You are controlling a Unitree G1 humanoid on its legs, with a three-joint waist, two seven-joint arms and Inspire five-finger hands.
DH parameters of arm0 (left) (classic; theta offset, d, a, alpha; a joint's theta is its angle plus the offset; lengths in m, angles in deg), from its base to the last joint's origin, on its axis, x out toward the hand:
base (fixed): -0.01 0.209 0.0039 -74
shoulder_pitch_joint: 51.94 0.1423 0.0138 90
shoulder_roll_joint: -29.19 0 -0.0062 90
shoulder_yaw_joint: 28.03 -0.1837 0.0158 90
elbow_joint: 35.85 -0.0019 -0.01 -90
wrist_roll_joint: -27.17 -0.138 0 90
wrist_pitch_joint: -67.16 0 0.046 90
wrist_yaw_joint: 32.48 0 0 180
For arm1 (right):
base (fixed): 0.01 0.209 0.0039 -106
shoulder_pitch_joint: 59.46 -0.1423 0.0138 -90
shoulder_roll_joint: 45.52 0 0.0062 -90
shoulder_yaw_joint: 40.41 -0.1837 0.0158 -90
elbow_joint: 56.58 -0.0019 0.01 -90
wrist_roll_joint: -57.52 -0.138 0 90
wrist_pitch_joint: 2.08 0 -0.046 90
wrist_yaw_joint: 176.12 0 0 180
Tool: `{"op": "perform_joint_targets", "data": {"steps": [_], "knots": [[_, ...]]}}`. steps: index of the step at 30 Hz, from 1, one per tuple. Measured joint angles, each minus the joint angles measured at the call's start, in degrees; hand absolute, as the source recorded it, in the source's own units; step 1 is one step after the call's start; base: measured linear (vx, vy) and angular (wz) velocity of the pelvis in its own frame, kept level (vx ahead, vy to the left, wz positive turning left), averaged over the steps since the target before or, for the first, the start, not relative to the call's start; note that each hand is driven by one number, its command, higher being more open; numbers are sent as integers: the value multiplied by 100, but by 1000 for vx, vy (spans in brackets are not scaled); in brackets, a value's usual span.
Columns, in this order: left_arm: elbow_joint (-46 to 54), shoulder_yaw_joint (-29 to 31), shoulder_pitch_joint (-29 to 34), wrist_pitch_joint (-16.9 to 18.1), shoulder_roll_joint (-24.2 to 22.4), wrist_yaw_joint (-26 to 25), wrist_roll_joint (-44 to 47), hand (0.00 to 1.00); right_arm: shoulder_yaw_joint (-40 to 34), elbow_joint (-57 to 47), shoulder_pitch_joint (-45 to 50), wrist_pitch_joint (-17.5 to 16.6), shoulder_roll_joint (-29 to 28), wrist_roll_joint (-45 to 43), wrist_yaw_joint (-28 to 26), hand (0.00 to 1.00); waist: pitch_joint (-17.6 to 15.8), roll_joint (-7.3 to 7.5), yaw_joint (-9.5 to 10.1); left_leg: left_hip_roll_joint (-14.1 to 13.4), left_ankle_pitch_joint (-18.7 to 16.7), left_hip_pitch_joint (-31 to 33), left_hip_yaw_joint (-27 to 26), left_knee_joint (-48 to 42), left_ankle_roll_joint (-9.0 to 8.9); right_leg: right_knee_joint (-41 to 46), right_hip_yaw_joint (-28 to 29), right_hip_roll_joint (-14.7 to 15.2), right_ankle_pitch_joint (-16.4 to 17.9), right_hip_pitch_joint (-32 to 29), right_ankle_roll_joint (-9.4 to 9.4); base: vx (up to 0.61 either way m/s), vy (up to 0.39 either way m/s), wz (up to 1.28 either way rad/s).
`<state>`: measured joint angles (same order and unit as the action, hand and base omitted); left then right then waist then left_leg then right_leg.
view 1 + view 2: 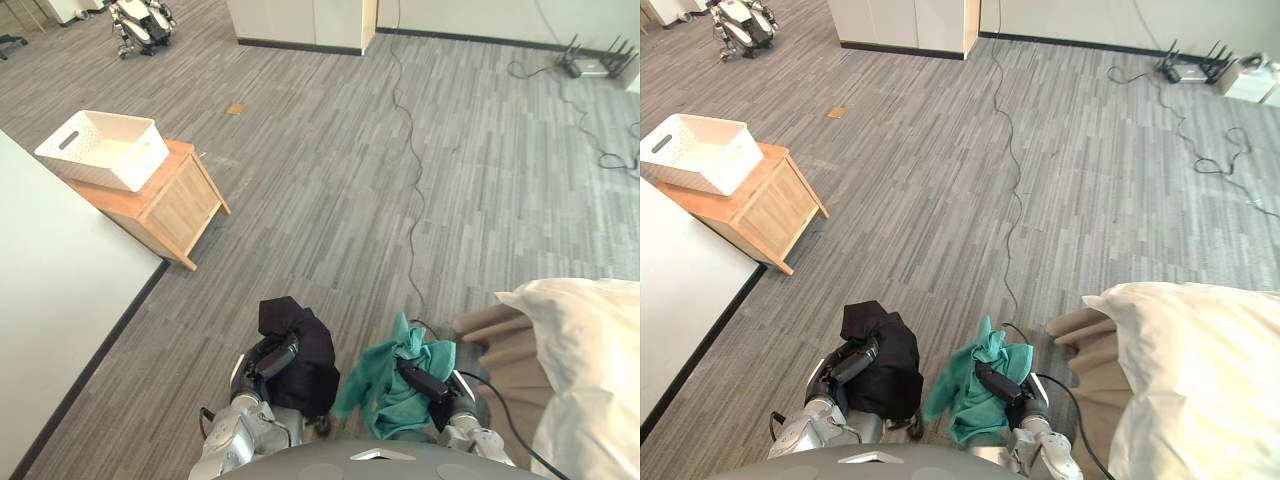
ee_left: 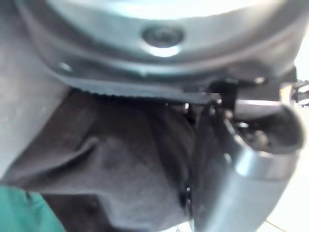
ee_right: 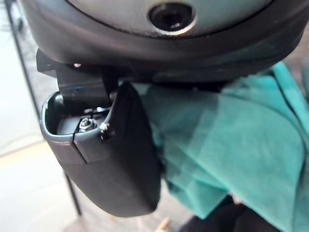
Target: Tidy up the quilt and then pick up the clothes from the bed and put them into the laundry hamper
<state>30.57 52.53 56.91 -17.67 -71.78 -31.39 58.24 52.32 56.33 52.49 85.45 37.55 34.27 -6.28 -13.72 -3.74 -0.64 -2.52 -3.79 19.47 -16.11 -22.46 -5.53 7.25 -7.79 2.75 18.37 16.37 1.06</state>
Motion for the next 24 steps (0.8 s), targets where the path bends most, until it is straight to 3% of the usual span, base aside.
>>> {"op": "perform_joint_targets", "data": {"steps": [1,2,3,4,6,7,8,9,11,13,15,16,17,18,19,20,21,22,23,24], "knots": [[94,3,15,8,-11,-3,1,0,20,-65,55,51,15,48,-60,0,-40,4,89,-10,527,34,-23,275,70,-77,38,4,81,148,-42,261,129,-23],[109,-10,20,4,7,-10,1,0,36,-75,70,65,-3,49,-88,0,-21,152,157,82,358,13,-124,56,528,-114,96,129,160,243,-35,298,125,-26],[126,-16,-10,8,-20,-23,1,0,62,-117,103,65,0,50,-120,0,-6,136,186,59,138,70,-150,-169,620,-91,121,162,127,277,-87,460,142,-21],[125,-8,-41,9,-67,-27,1,0,127,-137,74,64,20,49,-198,0,-3,167,197,27,-172,127,-170,-476,1037,77,213,156,45,260,-216,453,120,-11],[129,5,-64,-17,-59,-21,-4,0,222,-138,61,68,0,48,-233,0,90,329,199,116,-478,29,-236,-536,1117,718,371,277,-23,30,-312,471,151,-6],[105,56,-63,-18,-72,-19,-7,0,228,-138,7,83,-4,48,-233,0,134,399,187,182,-618,-220,-275,-395,1200,1749,602,345,-291,-389,-799,473,172,-8],[88,52,-62,-17,-64,-10,-21,0,227,-138,-20,85,-9,48,-233,0,139,422,176,214,-673,-363,-282,-300,1193,2244,687,376,-480,-588,-1208,634,233,-17],[73,32,-54,-5,-74,5,-28,0,233,-139,-64,86,-39,48,-235,0,162,485,175,297,-802,-681,-280,-44,1111,3455,872,431,-1002,-1146,-1721,438,156,-13],[18,4,-31,-1,-12,1,-99,0,245,-145,-52,86,-114,51,-265,0,222,601,110,503,-853,-1245,-216,428,1068,4930,727,609,-1030,-1921,-1667,461,122,6],[-84,-108,-29,-11,-10,-36,-141,0,245,-169,-16,90,-114,72,-293,0,208,533,-25,592,-869,-1870,-24,852,1065,5419,159,843,-847,-2448,-1335,423,62,42],[-67,-210,-45,-69,30,-49,-139,0,233,-515,34,89,-120,149,-289,0,188,449,-219,552,-923,-2414,352,1101,1027,4904,-292,942,-466,-3094,-691,567,-5,77],[-66,-226,-78,-101,39,-56,-142,0,234,-561,40,89,-127,157,-289,0,157,392,-271,491,-943,-2498,479,1102,994,4556,-409,932,-390,-3216,-563,497,-102,102],[-66,-243,-167,-173,41,-71,-149,0,197,-667,44,82,-142,153,-291,0,115,313,-300,315,-1005,-2633,690,1072,904,3635,-639,876,-367,-3362,-484,507,-149,100],[-66,-274,-261,-190,65,-71,-173,0,153,-742,61,84,-173,148,-291,0,55,207,-265,107,-1110,-2820,865,1068,768,2492,-736,800,-564,-3449,-581,512,-170,91],[-67,-274,-262,-195,81,-70,-202,0,131,-758,66,83,-201,149,-292,0,46,197,-252,29,-1160,-2909,940,1071,699,1912,-737,795,-780,-3491,-606,532,-215,76],[-73,-274,-236,-201,156,-66,-230,0,108,-760,67,83,-269,145,-292,0,42,237,-236,-79,-1265,-3111,1060,1082,576,909,-608,821,-1282,-3571,-738,566,-283,64],[-75,-273,-166,-206,261,-45,-239,0,129,-797,71,83,-281,145,-307,0,39,312,-237,-135,-1434,-3362,1145,1108,379,448,-383,897,-1523,-3686,-901,576,-314,60],[-76,-268,-111,-214,311,-31,-239,0,134,-822,84,82,-286,144,-322,0,48,342,-252,-171,-1561,-3508,1188,1117,295,381,-265,940,-1552,-3736,-948,629,-383,57],[-78,-271,20,-223,384,-6,-234,0,133,-867,131,80,-286,145,-331,0,83,335,-310,-321,-1905,-3824,1317,1161,205,470,-94,916,-1593,-3750,-896,536,-355,46],[-141,-265,31,-261,336,2,-229,0,96,-933,137,63,-226,130,-333,0,127,206,-326,-521,-2111,-3966,1387,1174,155,832,-69,759,-2070,-3848,-812,833,-500,45]]}}
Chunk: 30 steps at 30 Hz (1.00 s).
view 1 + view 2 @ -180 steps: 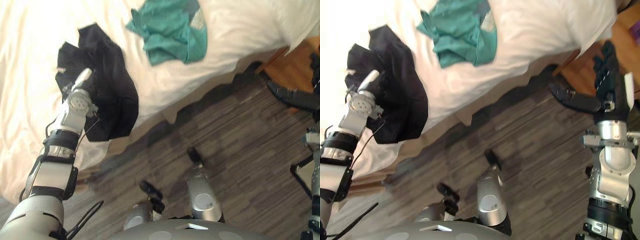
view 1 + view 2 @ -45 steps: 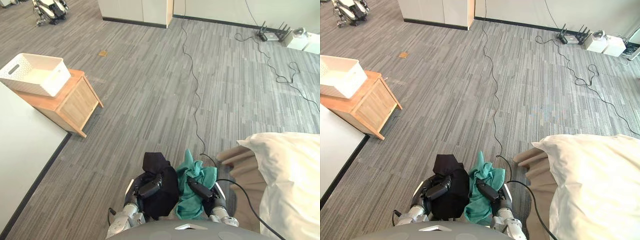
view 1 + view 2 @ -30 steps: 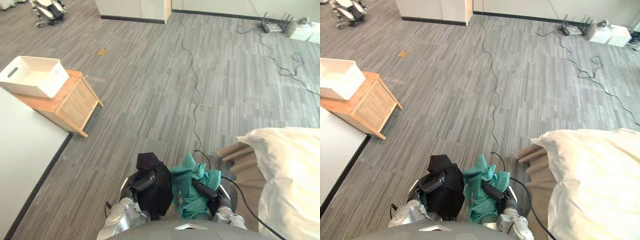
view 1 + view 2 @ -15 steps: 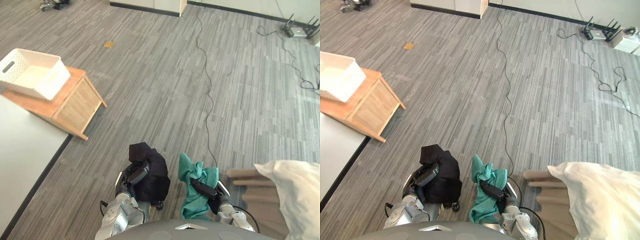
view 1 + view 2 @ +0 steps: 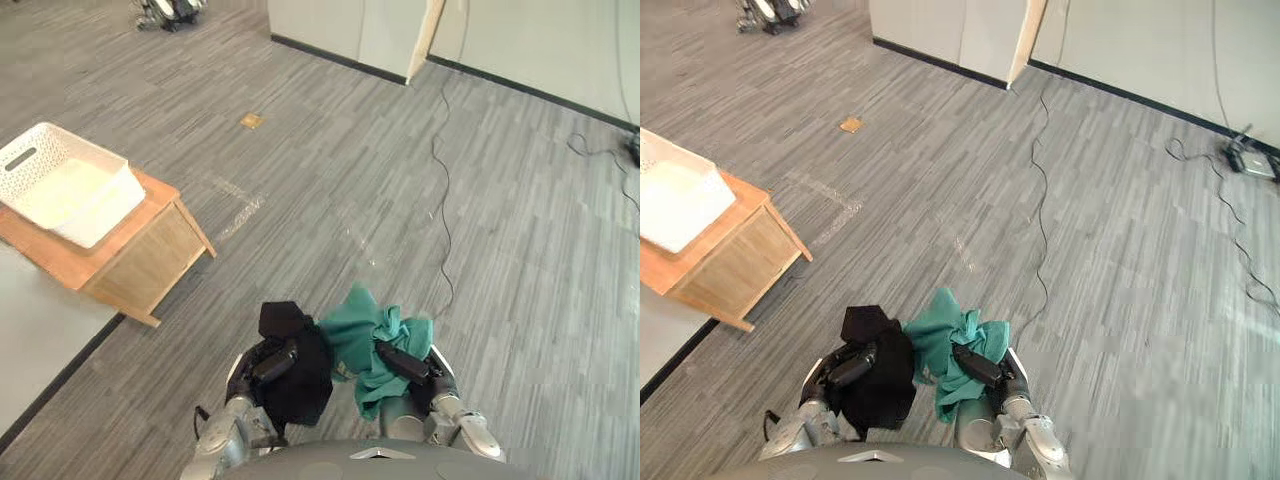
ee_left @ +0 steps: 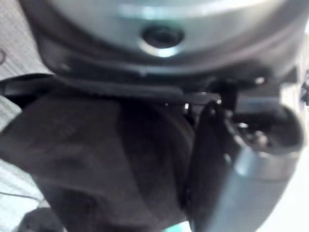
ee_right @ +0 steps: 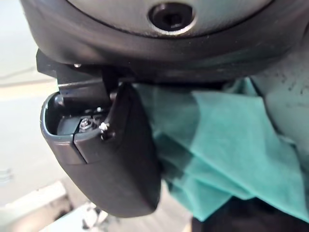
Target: Tidy up the quilt and then pick up the clothes from the bed and put them into the laundry hamper
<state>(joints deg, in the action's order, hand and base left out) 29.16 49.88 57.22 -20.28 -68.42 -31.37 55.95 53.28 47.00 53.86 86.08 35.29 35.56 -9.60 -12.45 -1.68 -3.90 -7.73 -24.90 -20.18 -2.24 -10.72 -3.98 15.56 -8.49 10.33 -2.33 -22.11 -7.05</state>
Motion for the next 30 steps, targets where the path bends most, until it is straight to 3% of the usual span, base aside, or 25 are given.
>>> {"op": "perform_joint_targets", "data": {"steps": [1,2,3,4,5,6,7,8,10,13,14,15,16,17,18,19,20,21,22,24,25,26,27,28,30], "knots": [[-134,32,85,-41,-69,21,9,0,-52,-22,-41,4,59,-1,16,0,150,-244,1,-227,-28,59,102,-364,-13,653,-44,-202,-153,-231,154,832,-520,17],[-234,74,49,-80,-209,28,20,0,-155,43,-169,29,74,6,52,0,162,-466,54,-439,212,468,220,-1337,260,1011,-166,-360,125,-288,511,815,-502,8],[-247,89,48,-81,-250,43,37,0,-200,89,-238,32,77,25,53,0,148,-527,45,-509,535,761,272,-1888,246,1066,-219,-428,256,-256,572,650,-461,-4],[-274,109,48,-82,-317,82,43,0,-221,202,-338,35,117,33,45,0,118,-568,52,-591,1624,1356,380,-2943,87,1012,-236,-548,511,-68,665,650,-376,-2],[-313,108,57,-62,-394,95,49,0,-207,281,-360,36,154,53,-2,0,78,-594,83,-725,2358,1791,448,-3743,-31,711,-260,-689,590,244,744,786,-401,-2],[-309,108,70,-7,-438,109,46,0,-218,375,-399,34,202,109,-67,0,33,-640,106,-768,2196,2174,456,-4498,-5,434,-299,-848,626,628,803,662,-278,-12],[-288,113,-33,74,-437,156,80,0,-320,539,-406,23,212,134,-153,0,-72,-532,221,-466,1752,2587,414,-5205,-11,15,-296,-955,719,1332,955,627,-269,-12],[-245,114,-59,104,-453,154,104,0,-329,552,-406,7,242,134,-186,0,-114,-481,237,-290,1597,2730,370,-5237,-42,-153,-307,-981,752,1605,996,575,-240,-13],[-47,114,-66,164,-534,151,253,0,-390,539,-384,-79,322,142,-373,0,-161,-420,296,103,1249,3261,1,-4833,-130,-613,-360,-1052,834,2210,1054,527,-215,2],[240,85,-43,155,-669,106,281,0,-478,332,-215,-104,395,372,-462,0,-186,-377,348,420,1181,3711,-1651,-2614,-102,-1385,-674,-1132,909,3047,978,583,-170,51],[330,41,-6,108,-721,64,316,0,-475,170,42,-98,431,372,-478,0,-182,-377,347,549,1429,3646,-2634,-1500,-7,-1727,-1061,-1229,1000,3556,855,582,-142,96],[327,21,-4,90,-743,41,335,0,-476,126,133,-97,443,371,-477,0,-180,-382,339,600,1528,3622,-2981,-1183,85,-1789,-1277,-1286,1049,3712,803,706,-166,129],[326,-40,12,33,-741,0,457,0,-467,116,259,-96,449,369,-471,0,-170,-386,342,698,1692,3545,-3613,-777,323,-1788,-1693,-1400,1212,3958,715,445,-114,100],[326,-53,23,-21,-744,-14,488,0,-460,117,322,-95,449,369,-449,0,-133,-378,347,753,1720,3516,-3858,-651,568,-1747,-1860,-1459,1333,4030,635,548,-134,128],[313,-59,83,-63,-754,-23,483,0,-381,119,388,-91,462,366,-340,0,12,-353,366,936,1662,3485,-4020,-398,1286,-1435,-2082,-1576,1696,4107,420,435,-101,96],[296,-55,121,-90,-766,-30,482,0,-361,124,397,-88,464,364,-306,0,95,-385,385,970,1660,3445,-3966,-270,1523,-1190,-2105,-1648,1826,4071,365,579,-122,107],[176,14,94,-133,-723,-70,455,0,-353,274,253,-25,358,362,-202,0,219,-158,387,1133,1864,3379,-3691,-151,1979,-342,-2122,-1457,2102,3877,347,593,-107,73],[194,31,88,-194,-696,-130,429,0,-353,301,205,10,332,360,-157,0,300,-98,403,1185,1830,3335,-3611,-76,2001,275,-2121,-1309,2110,3657,317,702,-84,91],[237,110,117,-131,-675,-196,423,0,-340,319,89,4,245,351,-129,0,376,-9,431,1329,1770,3141,-3298,39,1924,2255,-2008,-826,1737,2909,-13,683,-55,92],[226,110,103,-36,-594,-268,311,0,-342,334,-11,-1,185,351,-115,0,338,148,353,1543,1625,2789,-2810,54,1868,3891,-1766,-327,1661,2328,51,572,-50,124],[116,101,82,44,-576,-321,201,0,-322,384,-14,-1,172,347,-101,0,318,197,347,1621,1527,2436,-2372,77,1801,4493,-1547,-76,1773,2049,211,577,-88,184],[12,68,81,93,-565,-414,202,0,-268,388,39,-8,170,329,-71,0,345,165,311,1603,1439,2175,-1868,77,1717,4524,-1321,31,1887,1733,393,574,-98,197],[8,55,86,101,-544,-453,202,0,-229,387,60,-23,169,287,-48,0,351,158,265,1576,1424,2081,-1614,77,1682,4426,-1170,62,1924,1553,453,697,-171,254],[11,53,64,112,-445,-486,199,0,-156,387,91,-48,132,144,51,0,339,131,155,1470,1357,1899,-894,54,1540,3885,-719,57,1960,1105,511,590,-186,218],[51,23,9,115,-307,-525,131,0,-149,384,185,-171,-20,57,105,0,296,56,132,1278,1232,1738,-117,-9,1310,2678,-266,12,1896,700,406,582,-267,208]]}}
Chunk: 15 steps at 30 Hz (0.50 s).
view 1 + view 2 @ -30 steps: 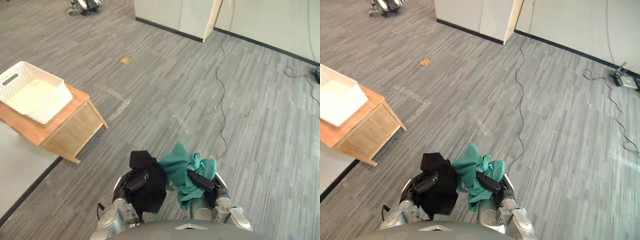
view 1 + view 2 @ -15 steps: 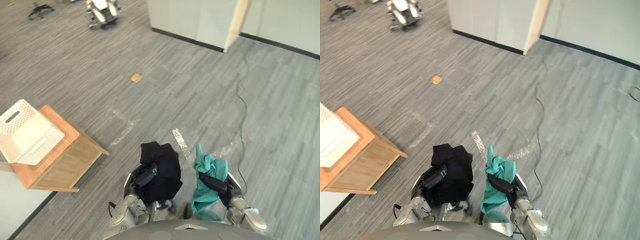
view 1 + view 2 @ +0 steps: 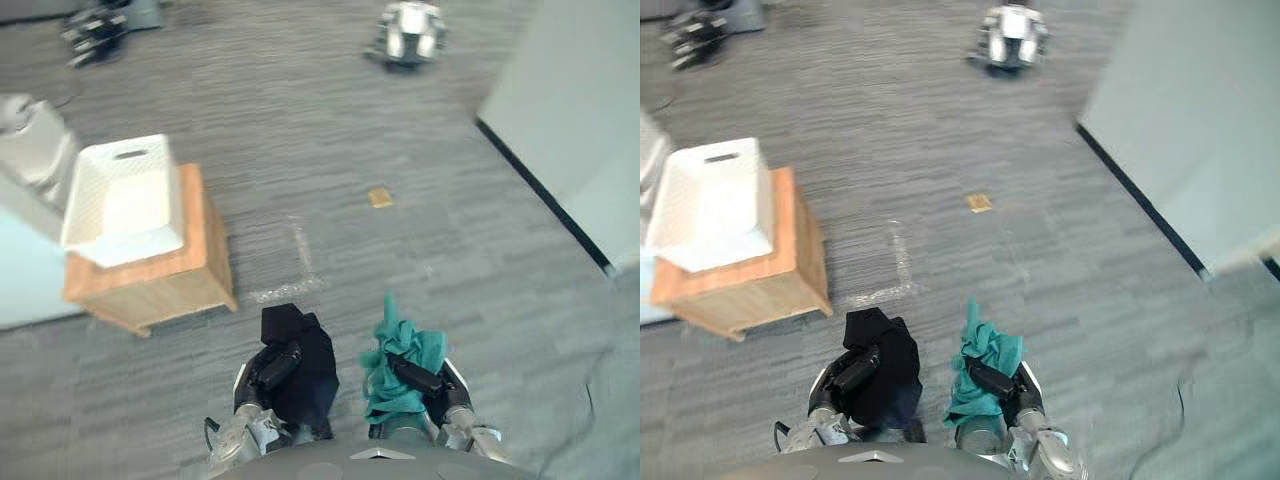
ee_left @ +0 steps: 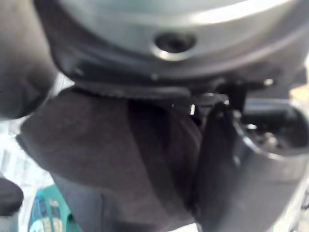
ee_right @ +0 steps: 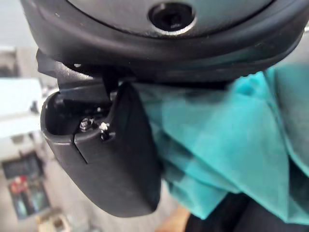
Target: Tidy up the quilt and then pick up the clothes from the bed and put them into the laundry hamper
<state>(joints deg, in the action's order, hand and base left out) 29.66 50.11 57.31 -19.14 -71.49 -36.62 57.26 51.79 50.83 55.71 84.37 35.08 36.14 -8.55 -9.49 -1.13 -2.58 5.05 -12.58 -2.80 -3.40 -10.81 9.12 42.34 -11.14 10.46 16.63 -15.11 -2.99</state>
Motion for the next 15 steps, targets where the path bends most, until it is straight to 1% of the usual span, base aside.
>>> {"op": "perform_joint_targets", "data": {"steps": [1,2,3,4,5,6,7,8,9,10,11,12,13,14,15], "knots": [[8,0,6,-2,66,-12,-52,0,0,0,16,-35,-45,-44,13,0,-3,-5,-1,-68,-48,-61,206,-1,-82,-514,143,-12,-87,-86,-105,564,-355,179],[11,6,34,-11,204,-27,-144,0,1,-7,27,-109,-87,-122,13,0,-15,-11,10,-198,-169,-203,562,6,-251,-1639,431,-20,-397,-225,-362,563,-407,144],[11,26,82,-36,315,-27,-149,0,-8,-8,26,-175,-88,-167,14,0,-21,12,44,-290,-330,-381,814,-6,-419,-2701,714,32,-888,-305,-570,578,-433,124],[12,51,115,-43,351,-29,-148,0,-11,-16,31,-218,-85,-173,13,0,-24,46,75,-310,-442,-474,893,-19,-485,-3059,876,87,-1072,-370,-752,605,-487,96],[16,115,185,-82,397,-33,-147,0,-12,-37,29,-253,-82,-201,11,0,-58,109,86,-344,-727,-682,1042,-107,-637,-3296,1135,193,-1208,-506,-941,774,-658,81],[16,179,312,-134,415,-34,-148,0,4,-60,41,-256,-49,-201,1,0,-57,137,86,-471,-1076,-977,1217,-214,-776,-3192,1265,164,-1445,-519,-901,652,-559,71],[-10,217,378,-180,370,-46,-147,0,8,-66,69,-243,34,-203,3,0,-39,42,80,-648,-1227,-1119,1270,-223,-815,-2881,1243,-2,-1785,-528,-877,665,-535,60],[18,230,615,-238,231,-43,-147,0,18,-158,90,-244,155,-212,6,0,128,-258,76,-930,-1266,-1162,1297,-409,-863,-2382,1127,-268,-1961,-626,-741,538,-373,45],[10,230,656,-281,74,16,-148,0,-27,-203,20,-231,258,-212,86,0,146,-404,83,-1061,-1068,-936,1222,-1118,-805,-2117,965,-365,-1891,-579,-419,790,-554,41],[48,277,649,-271,-14,27,-155,0,-24,-204,-51,-204,312,-212,133,0,148,-475,83,-1123,-858,-726,1199,-1610,-901,-2117,893,-442,-1786,-489,-297,753,-542,30],[112,401,677,-269,-130,70,-106,0,-16,-215,-158,-174,398,-212,191,0,119,-559,99,-1270,-149,-203,1094,-2722,-1200,-2206,769,-572,-1619,-232,-136,721,-489,23],[144,457,678,-254,-184,117,-91,0,14,-269,-163,-162,414,-212,206,0,86,-601,110,-1445,637,241,951,-3605,-1254,-2403,708,-648,-1532,86,-9,581,-371,26],[200,495,688,-158,-225,207,-99,0,37,-304,-155,-160,418,-207,205,0,38,-638,135,-1642,708,762,731,-4634,-1242,-2725,561,-797,-1446,595,138,562,-317,19],[246,495,685,-116,-222,256,-101,0,21,-305,-149,-160,411,-206,206,0,20,-615,144,-1643,599,982,620,-4972,-1243,-2847,503,-821,-1395,816,211,526,-291,14],[326,487,656,-51,-224,362,-100,0,-21,-306,-149,-162,412,-205,203,0,-22,-544,180,-1552,370,1337,351,-5256,-1219,-3049,472,-835,-1275,1199,341,575,-309,3]]}}
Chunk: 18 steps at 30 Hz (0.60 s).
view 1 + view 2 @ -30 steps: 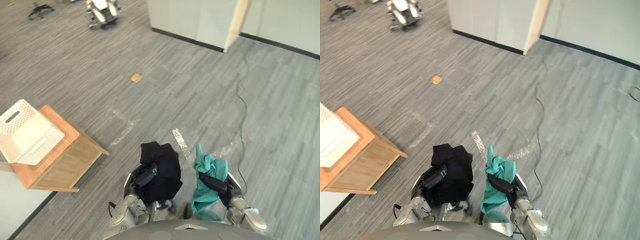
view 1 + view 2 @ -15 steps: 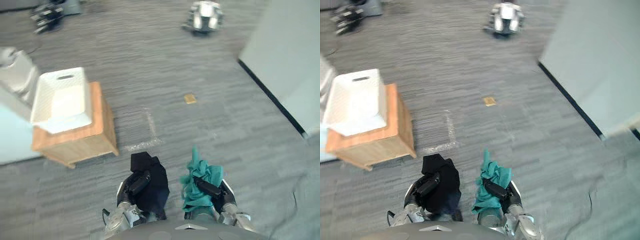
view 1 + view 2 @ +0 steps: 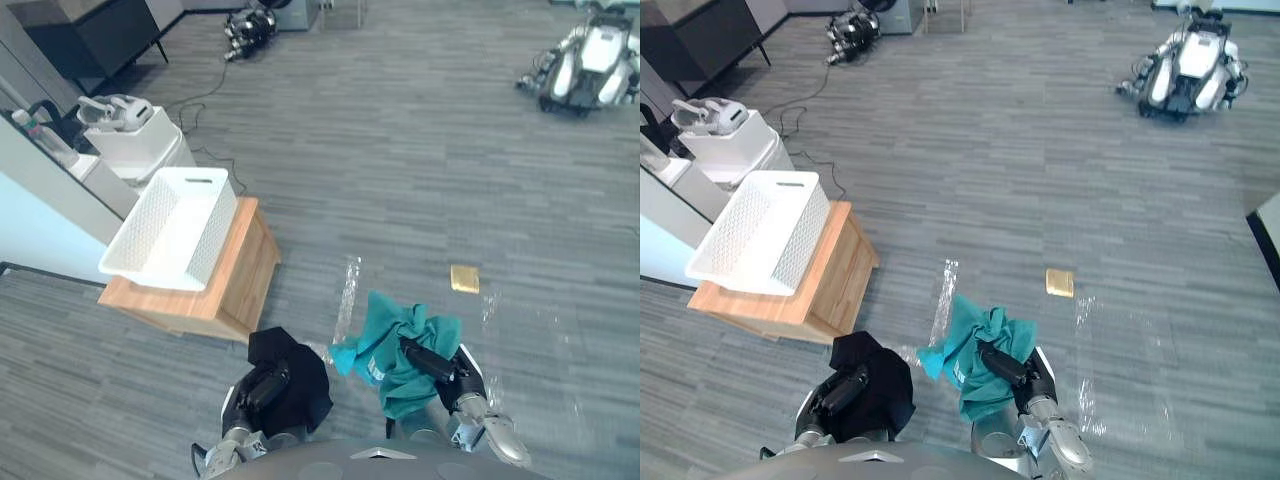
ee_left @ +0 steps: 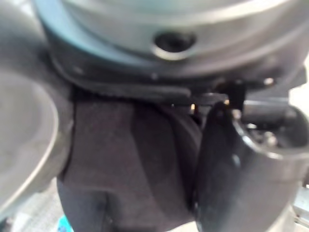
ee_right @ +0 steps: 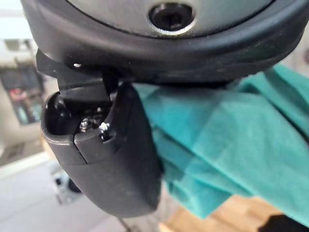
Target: Tidy up the quilt and then pick up the clothes from the bed and put them into the laundry hamper
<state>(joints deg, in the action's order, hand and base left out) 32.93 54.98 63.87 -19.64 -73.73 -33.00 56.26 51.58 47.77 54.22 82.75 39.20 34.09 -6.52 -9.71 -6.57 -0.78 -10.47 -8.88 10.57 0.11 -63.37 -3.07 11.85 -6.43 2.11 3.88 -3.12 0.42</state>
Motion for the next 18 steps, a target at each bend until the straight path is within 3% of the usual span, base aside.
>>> {"op": "perform_joint_targets", "data": {"steps": [2,4,5,6,7,8,9,10,11,12,13,15,16,18], "knots": [[77,-2,-77,39,-31,162,-4,0,-132,0,6,-14,1,9,-32,0,-13,32,65,162,-355,443,-576,352,-32,-364,-60,-7,90,442,88,450,-186,2],[173,-2,-86,53,-88,227,-29,0,-235,-2,-16,-31,1,13,-66,0,-25,53,56,271,-562,680,-1396,1444,-10,-619,-171,3,158,772,67,453,-81,20],[185,-9,-93,54,-146,243,-47,0,-281,-4,38,-36,6,20,-79,0,-39,75,39,450,-541,697,-1872,2463,-43,-739,-296,33,239,1010,17,574,-39,48],[205,-18,-89,52,-229,226,-50,0,-312,-8,95,-33,7,57,-95,0,-65,115,24,740,-273,626,-2270,3710,-87,-864,-464,79,348,1215,-119,582,-31,56],[230,-42,-76,52,-267,196,-51,0,-321,-8,129,-33,13,56,-103,0,-73,120,25,856,-24,582,-2473,4297,-78,-925,-571,81,400,1311,-203,558,-4,62],[311,-138,-20,50,-281,131,-53,0,-326,-7,198,-31,18,57,-132,0,-79,119,47,984,443,575,-2805,5105,0,-988,-749,48,550,1504,-429,523,38,62],[351,-172,8,57,-275,106,-80,0,-312,-3,256,-20,18,59,-156,0,-105,155,67,970,932,496,-3183,5269,424,-1040,-894,14,675,1790,-545,523,58,61],[341,-167,-14,50,-273,80,-100,0,-297,4,247,-13,20,59,-156,0,-127,220,66,1038,841,412,-3316,5248,825,-1051,-968,55,709,1926,-571,424,68,48],[342,-146,-25,56,-275,60,-131,0,-241,3,179,-16,16,55,-157,0,-98,290,72,1074,660,395,-3436,5110,1080,-996,-1093,107,716,1985,-582,560,98,44],[325,-107,-76,62,-273,58,-256,0,-123,12,27,-15,27,57,-159,0,-119,332,63,980,275,445,-3485,4692,1401,-532,-1251,125,729,1904,-605,556,114,41],[317,-90,-85,62,-258,51,-280,0,-67,33,-54,-13,19,58,-160,0,-109,320,62,974,135,375,-3446,4609,1474,-116,-1294,174,763,1805,-659,683,168,51],[305,-78,-104,75,-146,30,-325,0,94,85,-264,30,-21,59,-174,0,-126,489,64,1135,-4,9,-3227,4750,1444,2057,-1360,587,624,1066,-935,503,167,60],[304,-121,-142,97,-11,29,-477,0,125,85,-330,31,-100,58,-218,0,-139,580,16,1336,-12,-297,-2900,4981,1429,3649,-1311,896,546,474,-1120,535,142,106],[307,-230,-169,205,192,-12,-553,0,190,201,-349,21,-199,87,-232,0,-167,585,-124,1547,-15,-911,-2201,5266,1423,4887,-1107,951,724,-67,-835,553,64,158]]}}
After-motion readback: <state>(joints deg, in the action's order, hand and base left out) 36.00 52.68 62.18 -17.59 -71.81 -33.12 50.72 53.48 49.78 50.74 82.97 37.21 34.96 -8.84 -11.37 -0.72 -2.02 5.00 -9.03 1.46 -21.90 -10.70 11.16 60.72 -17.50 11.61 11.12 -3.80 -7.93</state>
